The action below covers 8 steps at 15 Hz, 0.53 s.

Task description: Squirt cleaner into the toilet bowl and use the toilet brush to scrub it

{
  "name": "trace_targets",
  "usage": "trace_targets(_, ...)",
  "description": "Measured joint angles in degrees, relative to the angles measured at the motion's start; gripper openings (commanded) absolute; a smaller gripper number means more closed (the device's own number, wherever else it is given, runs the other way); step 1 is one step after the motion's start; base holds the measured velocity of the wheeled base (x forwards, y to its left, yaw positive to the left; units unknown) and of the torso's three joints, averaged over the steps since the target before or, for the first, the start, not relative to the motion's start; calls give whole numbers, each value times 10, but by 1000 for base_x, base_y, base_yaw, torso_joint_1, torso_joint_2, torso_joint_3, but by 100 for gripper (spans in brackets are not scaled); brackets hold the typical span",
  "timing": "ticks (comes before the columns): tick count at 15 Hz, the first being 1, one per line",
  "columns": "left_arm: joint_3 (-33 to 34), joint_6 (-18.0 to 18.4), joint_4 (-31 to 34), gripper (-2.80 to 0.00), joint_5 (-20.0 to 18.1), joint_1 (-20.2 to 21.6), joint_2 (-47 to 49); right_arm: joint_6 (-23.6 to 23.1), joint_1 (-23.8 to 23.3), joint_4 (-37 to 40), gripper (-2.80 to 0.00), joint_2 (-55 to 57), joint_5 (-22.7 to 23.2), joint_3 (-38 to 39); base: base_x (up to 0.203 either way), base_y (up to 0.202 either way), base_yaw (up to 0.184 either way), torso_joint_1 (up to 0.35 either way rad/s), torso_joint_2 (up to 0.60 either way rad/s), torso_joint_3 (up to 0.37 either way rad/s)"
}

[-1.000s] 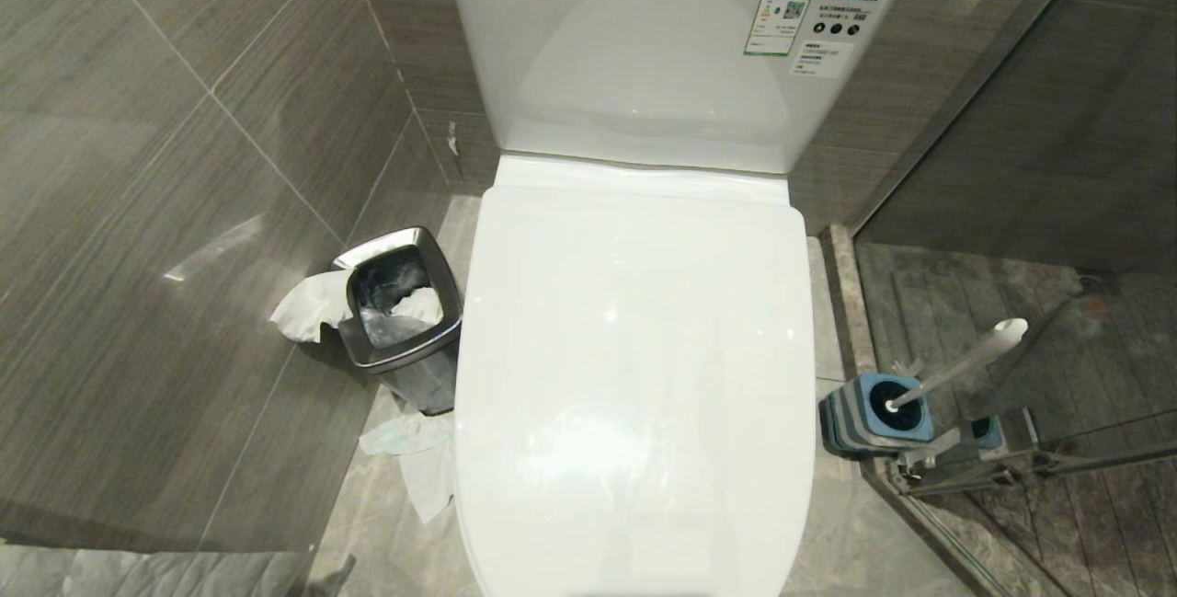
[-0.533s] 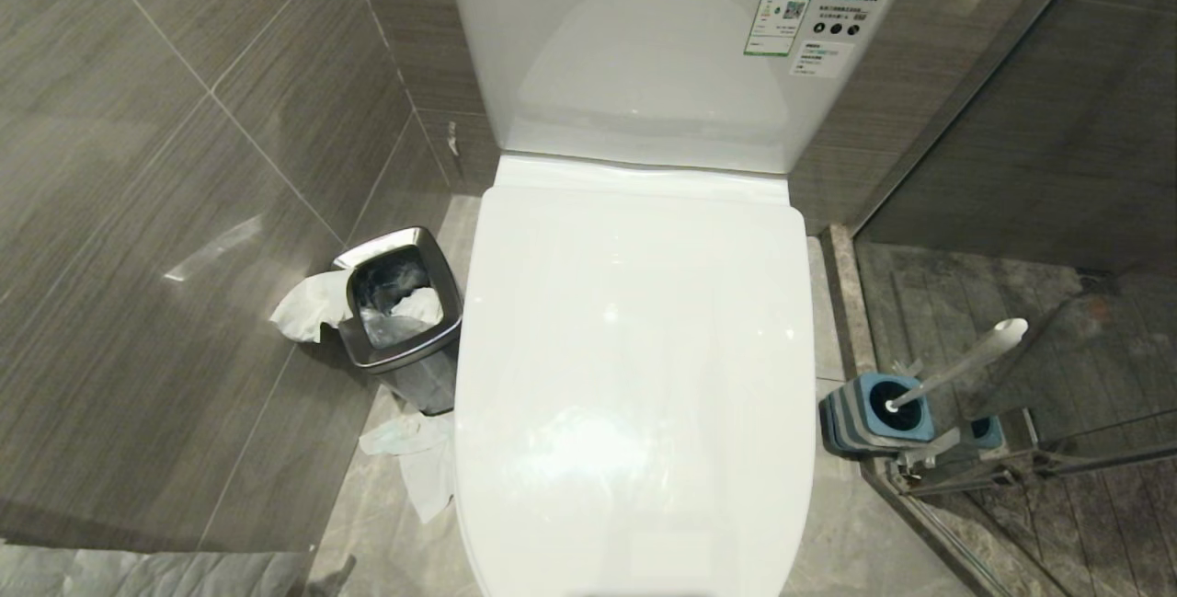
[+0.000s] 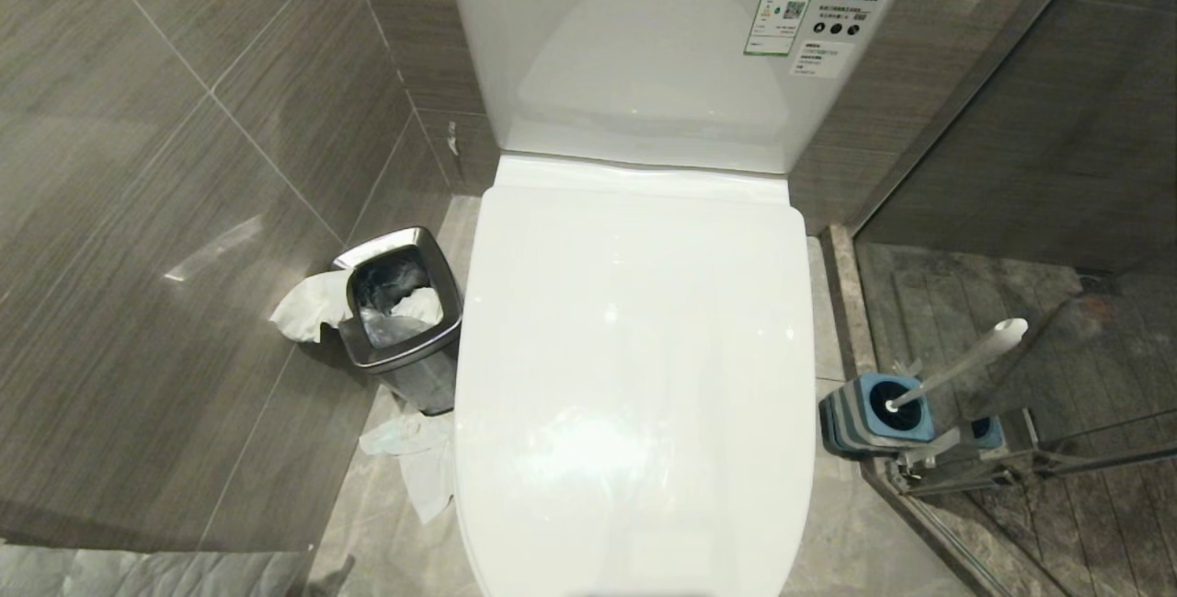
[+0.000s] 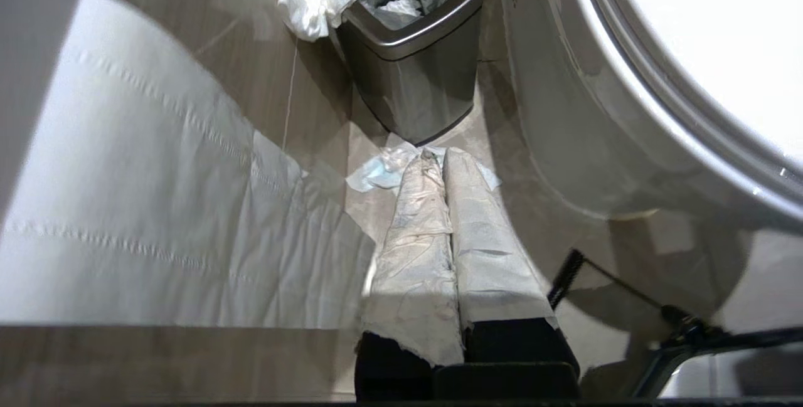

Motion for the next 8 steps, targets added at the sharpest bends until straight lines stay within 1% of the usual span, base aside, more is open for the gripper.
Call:
trace_targets(2, 0, -53, -2, -280, 18, 0, 0, 3, 0, 0, -280, 0, 0, 0, 0, 0, 0, 0, 0, 0)
trace_targets(3, 0, -72, -2, -280, 22, 0, 0, 3, 0, 0, -280, 0, 0, 0, 0, 0, 0, 0, 0, 0)
trace_targets(5, 0, -77, -2, -280, 23, 0, 0, -2, 0, 0, -280, 0, 2, 0, 0, 0, 0, 0, 0, 0)
trace_targets(6, 0, -77, -2, -280, 22, 0, 0, -13, 0, 0, -280, 0, 6, 0, 0, 0, 0, 0, 0, 0)
trace_targets(8, 0, -77, -2, -280, 22, 0, 0, -51, 0, 1, -280, 0, 17, 0, 0, 0, 0, 0, 0, 0)
